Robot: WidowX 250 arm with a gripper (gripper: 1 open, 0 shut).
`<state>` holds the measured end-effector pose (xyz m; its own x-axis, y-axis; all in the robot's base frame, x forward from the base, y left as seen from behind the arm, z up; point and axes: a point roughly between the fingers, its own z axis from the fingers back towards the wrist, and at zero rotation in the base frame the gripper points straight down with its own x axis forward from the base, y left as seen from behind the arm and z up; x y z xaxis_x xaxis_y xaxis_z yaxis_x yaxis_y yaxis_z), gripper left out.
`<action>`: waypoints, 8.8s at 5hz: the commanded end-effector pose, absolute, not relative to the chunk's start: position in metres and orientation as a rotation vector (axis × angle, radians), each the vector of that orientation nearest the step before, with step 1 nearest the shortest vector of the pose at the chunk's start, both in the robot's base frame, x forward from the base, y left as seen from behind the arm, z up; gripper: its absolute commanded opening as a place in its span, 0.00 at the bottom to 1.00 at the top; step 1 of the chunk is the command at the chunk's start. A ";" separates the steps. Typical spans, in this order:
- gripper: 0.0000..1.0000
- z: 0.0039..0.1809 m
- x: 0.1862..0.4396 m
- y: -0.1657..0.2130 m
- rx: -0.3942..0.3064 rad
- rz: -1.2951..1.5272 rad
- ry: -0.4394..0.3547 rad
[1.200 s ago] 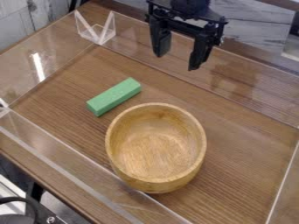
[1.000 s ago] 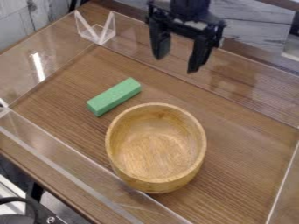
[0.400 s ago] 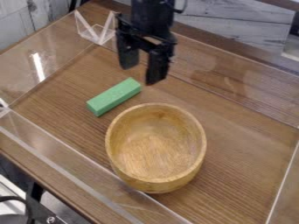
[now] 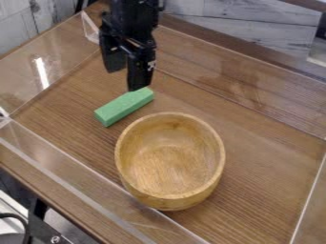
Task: Put the green block in the brown bowl
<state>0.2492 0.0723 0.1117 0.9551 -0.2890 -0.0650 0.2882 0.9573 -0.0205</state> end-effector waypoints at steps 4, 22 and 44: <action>1.00 0.099 0.249 0.091 -0.011 -0.274 0.019; 0.00 0.047 0.267 0.111 -0.061 -0.273 -0.039; 0.00 0.096 0.230 0.045 -0.105 -0.137 -0.076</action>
<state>0.2259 0.0437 0.0851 0.9910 -0.1271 0.0422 0.1313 0.9840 -0.1206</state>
